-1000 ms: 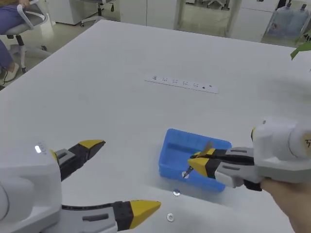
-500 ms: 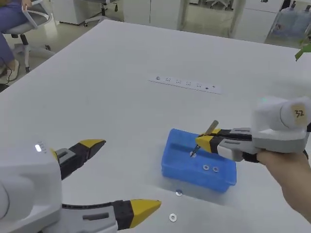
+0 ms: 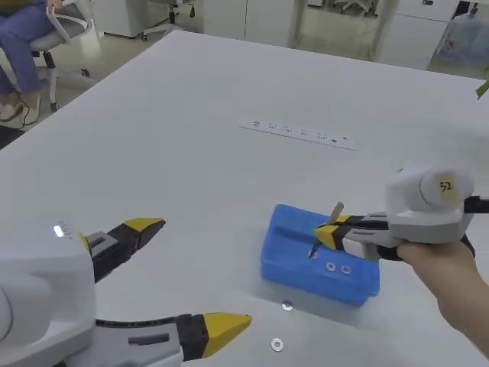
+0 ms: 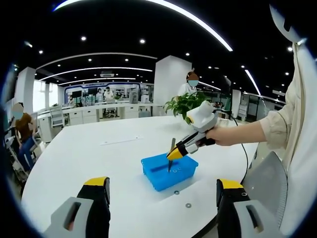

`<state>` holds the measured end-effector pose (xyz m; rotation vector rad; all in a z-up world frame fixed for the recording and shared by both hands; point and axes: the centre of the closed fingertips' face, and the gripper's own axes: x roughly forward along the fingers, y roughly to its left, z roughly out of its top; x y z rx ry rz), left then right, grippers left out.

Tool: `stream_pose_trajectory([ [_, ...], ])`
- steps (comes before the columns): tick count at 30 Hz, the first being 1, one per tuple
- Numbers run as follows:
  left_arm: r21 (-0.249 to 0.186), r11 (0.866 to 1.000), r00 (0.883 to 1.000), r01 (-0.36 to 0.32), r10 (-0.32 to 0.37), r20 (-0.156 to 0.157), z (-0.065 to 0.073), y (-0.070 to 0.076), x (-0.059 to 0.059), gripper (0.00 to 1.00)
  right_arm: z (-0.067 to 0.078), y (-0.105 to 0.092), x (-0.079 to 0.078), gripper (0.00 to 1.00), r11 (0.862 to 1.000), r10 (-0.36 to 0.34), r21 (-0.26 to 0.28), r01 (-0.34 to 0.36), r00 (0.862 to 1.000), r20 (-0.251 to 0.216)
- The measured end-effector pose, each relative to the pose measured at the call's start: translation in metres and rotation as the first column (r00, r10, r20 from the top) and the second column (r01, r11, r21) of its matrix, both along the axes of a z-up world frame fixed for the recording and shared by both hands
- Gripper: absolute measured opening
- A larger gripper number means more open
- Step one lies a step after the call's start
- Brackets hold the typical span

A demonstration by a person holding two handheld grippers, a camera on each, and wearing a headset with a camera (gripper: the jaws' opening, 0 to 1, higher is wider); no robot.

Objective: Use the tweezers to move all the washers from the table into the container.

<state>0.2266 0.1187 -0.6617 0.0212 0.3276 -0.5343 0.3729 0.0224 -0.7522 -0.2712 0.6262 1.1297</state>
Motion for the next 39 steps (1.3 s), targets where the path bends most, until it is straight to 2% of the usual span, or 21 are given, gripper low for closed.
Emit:
stream_pose_trajectory([
  [14, 0.0, 1.0, 1.0, 0.001, -0.001, -0.001, 0.001, 0.0, 0.0, 0.9, -0.013, -0.006, 0.001, 0.02, 0.999, -0.015, -0.034, 0.014, 1.0, -0.015],
  [20, 0.002, 1.0, 1.0, 0.007, -0.007, -0.001, 0.001, -0.002, 0.0, 0.9, -0.011, -0.006, 0.0, 0.03, 1.0, 0.002, -0.029, -0.001, 1.0, 0.013],
  [24, 0.0, 1.0, 1.0, 0.008, -0.008, 0.0, 0.002, -0.003, 0.001, 0.9, -0.002, -0.007, -0.001, 0.03, 1.0, -0.006, -0.011, 0.007, 1.0, 0.023],
  [27, 0.0, 1.0, 1.0, 0.011, -0.011, 0.001, 0.002, -0.003, 0.001, 0.9, 0.009, -0.006, -0.004, 0.03, 1.0, -0.014, 0.024, 0.013, 0.999, 0.037],
  [33, 0.0, 1.0, 1.0, 0.008, -0.008, -0.002, 0.001, -0.003, 0.0, 0.9, 0.027, -0.004, -0.024, 0.02, 0.998, 0.004, 0.068, -0.009, 0.998, 0.063],
  [36, 0.003, 1.0, 1.0, 0.012, -0.012, -0.005, 0.0, -0.003, 0.0, 0.9, 0.034, -0.005, -0.03, 0.02, 0.997, 0.006, 0.081, -0.013, 0.996, 0.085],
  [39, 0.004, 1.0, 1.0, 0.016, -0.016, -0.004, 0.0, -0.004, 0.0, 0.9, 0.045, -0.004, -0.036, 0.02, 0.993, -0.002, 0.118, -0.009, 0.996, 0.09],
])
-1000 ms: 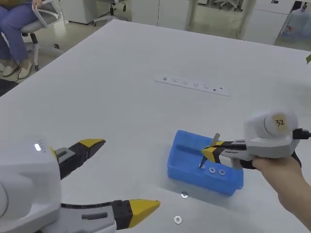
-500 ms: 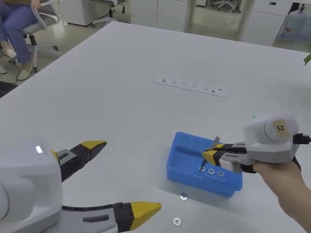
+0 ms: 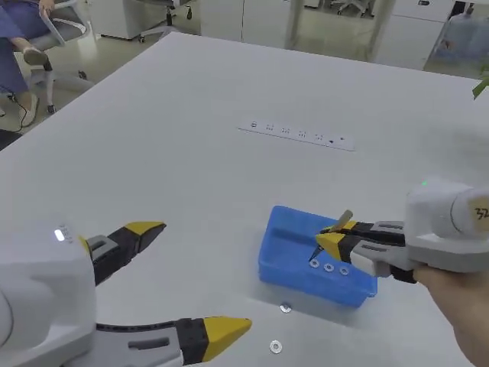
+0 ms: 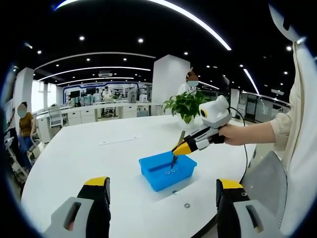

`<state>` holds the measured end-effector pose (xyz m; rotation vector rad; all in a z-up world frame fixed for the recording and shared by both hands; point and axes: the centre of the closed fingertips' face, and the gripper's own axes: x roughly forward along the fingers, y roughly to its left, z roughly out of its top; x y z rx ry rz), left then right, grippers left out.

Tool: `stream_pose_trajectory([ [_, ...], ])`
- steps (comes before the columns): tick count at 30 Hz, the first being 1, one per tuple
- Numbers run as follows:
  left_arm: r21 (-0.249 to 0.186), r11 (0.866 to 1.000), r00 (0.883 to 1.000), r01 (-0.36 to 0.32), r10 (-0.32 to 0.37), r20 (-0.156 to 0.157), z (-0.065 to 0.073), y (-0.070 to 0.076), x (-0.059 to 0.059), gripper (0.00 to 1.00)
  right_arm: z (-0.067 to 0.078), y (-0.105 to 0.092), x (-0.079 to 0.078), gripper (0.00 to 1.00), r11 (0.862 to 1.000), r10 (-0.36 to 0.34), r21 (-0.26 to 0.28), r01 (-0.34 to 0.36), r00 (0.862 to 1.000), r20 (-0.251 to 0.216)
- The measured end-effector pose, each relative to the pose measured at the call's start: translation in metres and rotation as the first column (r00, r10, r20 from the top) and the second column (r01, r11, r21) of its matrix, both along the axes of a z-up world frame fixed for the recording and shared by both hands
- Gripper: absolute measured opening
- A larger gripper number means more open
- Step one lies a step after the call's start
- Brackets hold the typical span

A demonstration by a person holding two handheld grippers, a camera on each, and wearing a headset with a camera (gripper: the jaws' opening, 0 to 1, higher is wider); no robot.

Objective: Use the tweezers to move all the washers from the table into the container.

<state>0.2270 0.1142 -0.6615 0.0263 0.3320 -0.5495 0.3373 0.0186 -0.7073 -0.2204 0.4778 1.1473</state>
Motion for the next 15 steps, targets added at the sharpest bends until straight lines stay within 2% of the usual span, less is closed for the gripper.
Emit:
stream_pose_trajectory([
  [3, 0.0, 1.0, 1.0, 0.003, -0.003, 0.0, 0.0, -0.001, 0.0, 0.9, 0.006, 0.004, -0.007, 0.02, 1.0, 0.01, 0.029, -0.009, 1.0, -0.006],
  [6, 0.001, 1.0, 1.0, 0.008, -0.008, -0.003, -0.001, -0.003, 0.0, 0.9, 0.005, 0.01, -0.017, 0.02, 0.999, 0.039, 0.032, -0.038, 0.999, -0.021],
  [15, 0.002, 1.0, 1.0, 0.005, -0.005, -0.001, -0.001, -0.001, 0.0, 0.9, -0.03, 0.016, -0.031, 0.02, 0.997, 0.073, 0.004, -0.073, 0.991, -0.11],
])
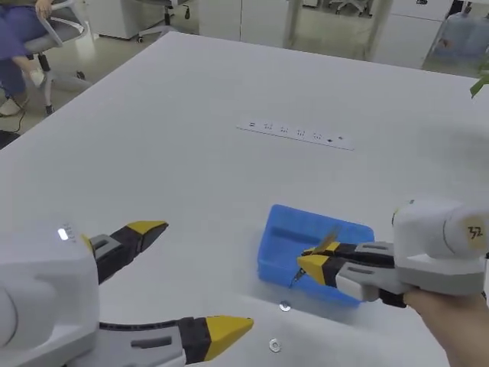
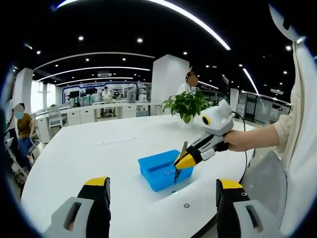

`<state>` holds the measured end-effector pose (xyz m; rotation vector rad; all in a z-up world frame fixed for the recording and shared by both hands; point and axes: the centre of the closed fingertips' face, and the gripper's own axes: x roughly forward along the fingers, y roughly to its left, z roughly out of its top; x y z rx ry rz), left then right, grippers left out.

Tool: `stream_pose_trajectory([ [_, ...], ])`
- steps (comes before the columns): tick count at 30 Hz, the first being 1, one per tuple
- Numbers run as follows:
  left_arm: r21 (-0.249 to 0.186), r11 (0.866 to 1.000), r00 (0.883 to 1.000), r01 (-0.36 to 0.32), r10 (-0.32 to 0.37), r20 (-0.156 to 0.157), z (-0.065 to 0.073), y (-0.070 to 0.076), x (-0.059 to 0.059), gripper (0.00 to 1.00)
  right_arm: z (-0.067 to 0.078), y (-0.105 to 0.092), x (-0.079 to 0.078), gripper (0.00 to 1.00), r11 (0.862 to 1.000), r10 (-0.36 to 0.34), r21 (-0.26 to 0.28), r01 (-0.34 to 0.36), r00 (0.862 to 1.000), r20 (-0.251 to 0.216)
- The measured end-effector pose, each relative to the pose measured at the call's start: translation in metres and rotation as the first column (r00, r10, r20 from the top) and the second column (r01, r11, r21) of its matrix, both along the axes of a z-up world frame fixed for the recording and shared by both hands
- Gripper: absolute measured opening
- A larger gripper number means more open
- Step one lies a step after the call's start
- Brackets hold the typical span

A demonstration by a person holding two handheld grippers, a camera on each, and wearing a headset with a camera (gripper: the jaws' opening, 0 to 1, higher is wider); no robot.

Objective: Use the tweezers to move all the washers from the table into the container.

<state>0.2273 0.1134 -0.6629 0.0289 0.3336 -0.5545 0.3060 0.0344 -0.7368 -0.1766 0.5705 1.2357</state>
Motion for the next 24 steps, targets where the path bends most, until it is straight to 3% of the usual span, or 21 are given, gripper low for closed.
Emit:
stream_pose_trajectory([
  [5, 0.0, 1.0, 1.0, -0.001, 0.001, -0.004, -0.001, 0.001, -0.001, 0.9, -0.022, 0.002, -0.006, 0.02, 0.997, 0.044, -0.056, -0.045, 0.999, -0.025],
  [10, -0.002, 1.0, 1.0, -0.005, 0.005, -0.001, 0.0, 0.001, -0.001, 0.9, -0.034, 0.002, -0.007, 0.02, 0.995, 0.051, -0.079, -0.055, 0.998, -0.045],
  [18, -0.001, 1.0, 1.0, -0.006, 0.006, -0.005, -0.001, 0.0, -0.001, 0.9, -0.036, 0.005, -0.01, 0.03, 0.993, 0.073, -0.085, -0.077, 0.996, -0.046],
  [24, 0.0, 1.0, 1.0, -0.005, 0.005, -0.004, -0.001, 0.0, 0.0, 0.9, -0.035, 0.008, -0.018, 0.03, 0.986, 0.125, -0.109, -0.124, 0.992, -0.001],
])
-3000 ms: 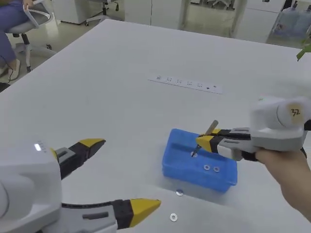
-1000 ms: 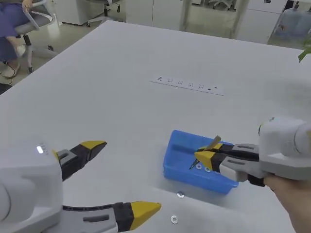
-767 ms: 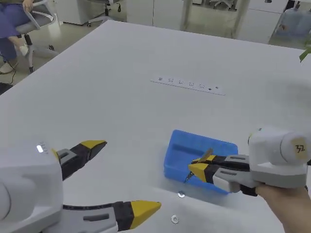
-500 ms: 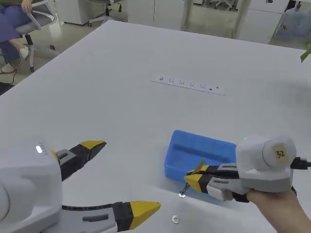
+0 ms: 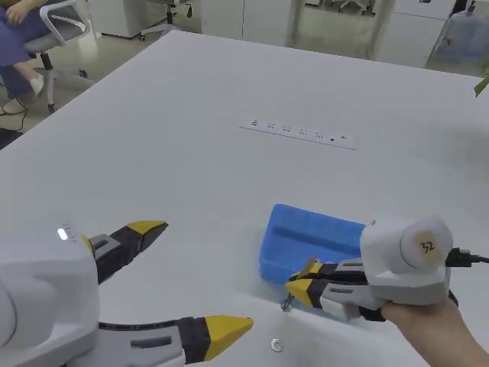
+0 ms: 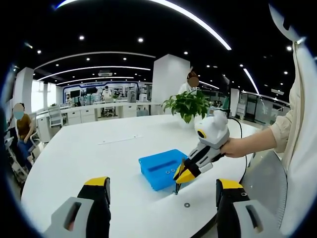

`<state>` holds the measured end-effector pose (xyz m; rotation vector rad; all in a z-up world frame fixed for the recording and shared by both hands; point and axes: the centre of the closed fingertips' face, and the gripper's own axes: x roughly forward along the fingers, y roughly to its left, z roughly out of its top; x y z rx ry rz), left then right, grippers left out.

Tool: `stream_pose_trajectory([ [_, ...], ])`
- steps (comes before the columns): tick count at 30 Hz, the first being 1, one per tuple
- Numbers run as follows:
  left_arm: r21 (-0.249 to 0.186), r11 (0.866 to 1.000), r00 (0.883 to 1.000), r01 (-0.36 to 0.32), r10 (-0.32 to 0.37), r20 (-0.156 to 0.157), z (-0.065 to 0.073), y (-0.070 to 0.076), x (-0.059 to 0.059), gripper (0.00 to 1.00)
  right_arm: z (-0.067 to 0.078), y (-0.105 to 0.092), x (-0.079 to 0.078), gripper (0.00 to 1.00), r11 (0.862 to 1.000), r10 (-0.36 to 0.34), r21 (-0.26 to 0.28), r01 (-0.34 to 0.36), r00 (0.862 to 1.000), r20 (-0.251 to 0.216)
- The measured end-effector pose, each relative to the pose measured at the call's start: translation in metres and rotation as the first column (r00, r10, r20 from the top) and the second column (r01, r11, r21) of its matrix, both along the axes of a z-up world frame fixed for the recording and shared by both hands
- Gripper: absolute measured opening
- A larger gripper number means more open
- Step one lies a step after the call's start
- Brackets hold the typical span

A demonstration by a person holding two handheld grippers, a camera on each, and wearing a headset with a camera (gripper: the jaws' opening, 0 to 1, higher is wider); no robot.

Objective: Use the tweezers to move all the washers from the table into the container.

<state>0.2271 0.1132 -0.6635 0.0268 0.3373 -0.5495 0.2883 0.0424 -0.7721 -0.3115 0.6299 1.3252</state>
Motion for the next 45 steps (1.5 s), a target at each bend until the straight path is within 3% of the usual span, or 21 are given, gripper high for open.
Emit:
stream_pose_trajectory([
  [6, 0.0, 1.0, 1.0, 0.001, -0.001, 0.0, 0.0, 0.001, 0.0, 0.9, -0.001, -0.004, -0.004, 0.02, 0.999, 0.03, -0.028, -0.029, 0.999, 0.034],
  [13, -0.004, 1.0, 1.0, -0.003, 0.003, 0.005, 0.001, 0.002, -0.001, 0.9, 0.014, -0.005, -0.004, 0.02, 1.0, 0.018, 0.017, -0.019, 1.0, 0.011],
  [21, -0.003, 1.0, 1.0, -0.001, 0.001, 0.006, 0.001, 0.002, -0.001, 0.9, 0.049, -0.003, 0.015, 0.02, 0.997, -0.01, 0.077, 0.006, 0.998, 0.056],
  [31, -0.001, 1.0, 1.0, -0.003, 0.003, 0.006, 0.001, 0.003, -0.001, 0.9, 0.073, -0.001, 0.045, 0.02, 0.989, -0.064, 0.136, 0.056, 0.996, 0.06],
  [37, -0.003, 1.0, 1.0, -0.004, 0.004, 0.006, 0.002, 0.003, -0.002, 0.89, 0.069, -0.004, 0.066, 0.02, 0.988, -0.107, 0.116, 0.099, 0.992, 0.06],
  [45, -0.005, 1.0, 1.0, -0.001, 0.001, 0.004, 0.001, 0.002, -0.002, 0.89, 0.047, -0.006, 0.082, 0.02, 0.988, -0.143, 0.059, 0.141, 0.989, 0.028],
])
